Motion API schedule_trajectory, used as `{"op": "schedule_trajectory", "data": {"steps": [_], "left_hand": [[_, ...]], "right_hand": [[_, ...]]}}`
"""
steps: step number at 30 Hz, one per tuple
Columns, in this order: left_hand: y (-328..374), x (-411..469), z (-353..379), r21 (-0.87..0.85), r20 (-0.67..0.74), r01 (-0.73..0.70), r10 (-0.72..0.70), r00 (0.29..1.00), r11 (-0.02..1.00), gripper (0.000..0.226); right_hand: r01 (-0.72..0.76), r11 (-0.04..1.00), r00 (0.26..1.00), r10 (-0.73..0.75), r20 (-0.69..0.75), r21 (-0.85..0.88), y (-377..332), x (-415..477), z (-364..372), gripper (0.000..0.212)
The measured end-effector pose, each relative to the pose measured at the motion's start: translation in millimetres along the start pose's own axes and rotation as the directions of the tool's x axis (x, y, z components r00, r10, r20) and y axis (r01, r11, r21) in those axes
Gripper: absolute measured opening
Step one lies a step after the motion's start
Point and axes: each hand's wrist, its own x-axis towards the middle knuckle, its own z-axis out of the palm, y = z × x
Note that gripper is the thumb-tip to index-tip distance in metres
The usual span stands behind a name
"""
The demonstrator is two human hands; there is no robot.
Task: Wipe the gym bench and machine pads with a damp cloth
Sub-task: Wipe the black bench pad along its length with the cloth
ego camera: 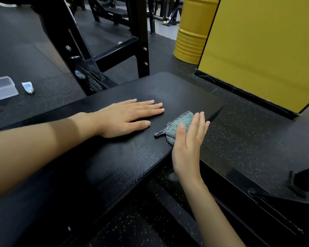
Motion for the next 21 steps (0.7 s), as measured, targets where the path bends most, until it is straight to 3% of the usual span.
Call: {"op": "schedule_trajectory", "data": {"steps": [3,8,17,21], "left_hand": [[0.1,0.7,-0.1,-0.002,0.007,-0.003,0.003,1.0,1.0,0.062],[-1.4,-0.2,-0.3,-0.017,0.029,-0.015,0.016,0.999,1.0,0.066],[-0.8,1.7,-0.7,0.024,0.053,-0.03,0.029,0.998,0.999,0.069],[-2.4,3.1,0.5,0.027,0.048,-0.045,0.044,0.998,0.999,0.073]], "right_hand": [[-0.035,0.997,0.999,0.037,-0.027,0.067,1.7,9.4,-1.5,0.057],[-0.099,0.992,0.99,0.106,-0.094,0.076,-4.2,23.1,-2.1,0.054],[-0.157,0.952,0.988,0.147,-0.055,-0.265,-26.2,3.0,-10.0,0.052],[-0.217,0.892,0.976,0.188,-0.111,-0.397,-41.9,11.3,-18.9,0.036]]}}
